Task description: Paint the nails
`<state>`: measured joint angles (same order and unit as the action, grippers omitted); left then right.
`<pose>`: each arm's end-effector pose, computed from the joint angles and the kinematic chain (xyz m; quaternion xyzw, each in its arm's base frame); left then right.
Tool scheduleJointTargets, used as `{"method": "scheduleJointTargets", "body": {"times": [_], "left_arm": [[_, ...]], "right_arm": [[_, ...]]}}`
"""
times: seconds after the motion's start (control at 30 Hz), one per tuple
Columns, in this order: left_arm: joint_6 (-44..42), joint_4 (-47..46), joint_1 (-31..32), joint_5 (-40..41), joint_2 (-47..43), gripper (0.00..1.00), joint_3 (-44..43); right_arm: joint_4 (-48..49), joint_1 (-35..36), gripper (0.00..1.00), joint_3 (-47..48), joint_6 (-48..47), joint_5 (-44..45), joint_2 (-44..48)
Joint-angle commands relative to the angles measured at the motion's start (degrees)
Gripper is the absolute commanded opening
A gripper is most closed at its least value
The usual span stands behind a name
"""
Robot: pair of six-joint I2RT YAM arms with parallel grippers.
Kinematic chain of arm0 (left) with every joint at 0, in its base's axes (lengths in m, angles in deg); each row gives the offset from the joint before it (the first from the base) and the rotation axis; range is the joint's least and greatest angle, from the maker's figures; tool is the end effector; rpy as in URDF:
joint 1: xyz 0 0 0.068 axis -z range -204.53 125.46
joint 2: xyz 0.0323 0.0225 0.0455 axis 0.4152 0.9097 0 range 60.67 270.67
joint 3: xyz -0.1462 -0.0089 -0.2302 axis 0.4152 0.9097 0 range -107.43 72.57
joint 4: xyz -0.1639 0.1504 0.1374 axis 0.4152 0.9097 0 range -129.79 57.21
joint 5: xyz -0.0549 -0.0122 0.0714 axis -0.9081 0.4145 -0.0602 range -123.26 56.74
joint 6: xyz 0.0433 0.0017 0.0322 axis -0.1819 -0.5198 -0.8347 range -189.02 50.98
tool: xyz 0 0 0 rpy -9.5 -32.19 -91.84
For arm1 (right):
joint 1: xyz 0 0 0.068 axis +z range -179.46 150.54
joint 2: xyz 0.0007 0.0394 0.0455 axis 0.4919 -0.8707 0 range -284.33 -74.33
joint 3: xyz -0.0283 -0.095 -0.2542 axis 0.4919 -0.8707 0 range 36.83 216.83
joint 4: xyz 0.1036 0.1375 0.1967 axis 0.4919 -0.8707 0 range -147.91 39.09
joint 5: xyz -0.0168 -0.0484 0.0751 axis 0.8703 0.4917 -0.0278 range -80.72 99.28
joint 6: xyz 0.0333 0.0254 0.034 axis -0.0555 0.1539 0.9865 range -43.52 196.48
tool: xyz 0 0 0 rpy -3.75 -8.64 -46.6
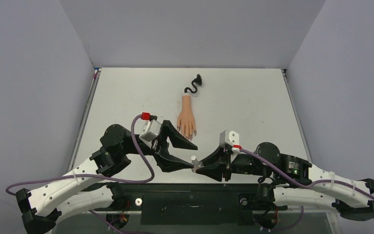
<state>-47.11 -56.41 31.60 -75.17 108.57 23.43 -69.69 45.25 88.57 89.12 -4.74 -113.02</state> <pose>0.0818 -0.1647 0.4054 0.4380 0.4404 -0.6389 0.4538 0.0304 0.1441 0.3815 -0.4496 0.5885 0.5253 0.4190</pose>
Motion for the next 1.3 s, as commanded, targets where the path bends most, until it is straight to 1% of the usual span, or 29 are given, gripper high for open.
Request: {"method": "scheduleJointTargets", "body": {"times": [0.0, 0.1, 0.2, 0.3, 0.43, 0.5, 0.57, 0.6, 0.63, 0.7, 0.83, 0.87, 1.03, 1.13, 1.23, 1.27], "left_arm": [[0.12, -2.44, -0.24, -2.65, -0.21, 0.55, -0.25], [0.53, -3.43, -0.24, -2.75, -0.22, 0.53, 0.49], [0.66, -3.7, -0.24, -3.15, 0.33, 0.47, 0.59], [0.65, -3.62, -0.24, -3.48, 0.72, 0.44, 0.5], [0.28, -2.91, -0.24, -3.51, 0.88, 0.36, 0.65], [0.24, -2.77, -0.25, -3.45, 0.9, 0.29, 0.85], [0.25, -2.72, -0.24, -3.38, 1.0, 0.17, 1.08], [0.31, -2.72, -0.24, -3.29, 0.99, 0.14, 1.16], [0.27, -2.76, -0.24, -3.28, 0.97, 0.08, 1.29], [0.15, -2.52, -0.24, -3.11, 0.87, 0.0, 1.31], [-1.99, 1.66, -0.24, 0.75, 0.44, 0.0, 0.67], [-2.24, 2.46, -0.24, 1.69, 0.4, 0.0, 0.47], [-3.94, 8.82, -0.16, 10.83, 1.15, 0.0, -1.73], [-3.83, 10.8, -0.11, 16.05, 2.0, 0.0, -3.06], [-3.07, 12.25, -0.15, 23.58, 2.61, 0.0, -4.0], [-2.91, 12.33, -0.15, 24.93, 2.81, 0.0, -3.95]], "right_arm": [[5.09, 0.46, 0.0, 1.84, -0.63, -0.77, -0.35], [5.33, 0.51, 0.0, 2.21, -0.83, -0.88, -0.61], [5.28, 0.47, 0.0, 2.86, -1.06, -1.05, -1.06], [5.89, 0.48, 0.0, 2.88, -1.28, -1.09, -1.52], [7.18, 0.49, 0.0, 2.52, -1.33, -1.13, -2.01], [7.58, 0.51, 0.0, 2.38, -1.45, -1.12, -2.34], [8.09, 0.51, 0.0, 2.32, -1.5, -1.11, -2.54], [8.58, 0.49, 0.0, 2.27, -1.49, -0.93, -2.58], [9.02, 0.5, 0.0, 2.19, -1.44, -0.13, -2.6], [10.56, 0.51, 0.0, 1.72, -1.15, 1.88, -2.61], [12.45, 0.52, 0.0, 1.71, -0.91, 7.11, -2.95], [12.7, 0.52, 0.0, 1.79, -0.83, 9.66, -3.16], [10.17, 0.51, 0.0, 4.46, -0.99, 20.33, -5.8], [6.76, 0.49, 0.0, 7.8, -0.98, 26.81, -9.17], [5.56, 0.56, 0.0, 9.39, -0.06, 31.16, -11.13], [5.58, 0.55, 0.0, 9.77, 0.2, 33.03, -11.64]]}}
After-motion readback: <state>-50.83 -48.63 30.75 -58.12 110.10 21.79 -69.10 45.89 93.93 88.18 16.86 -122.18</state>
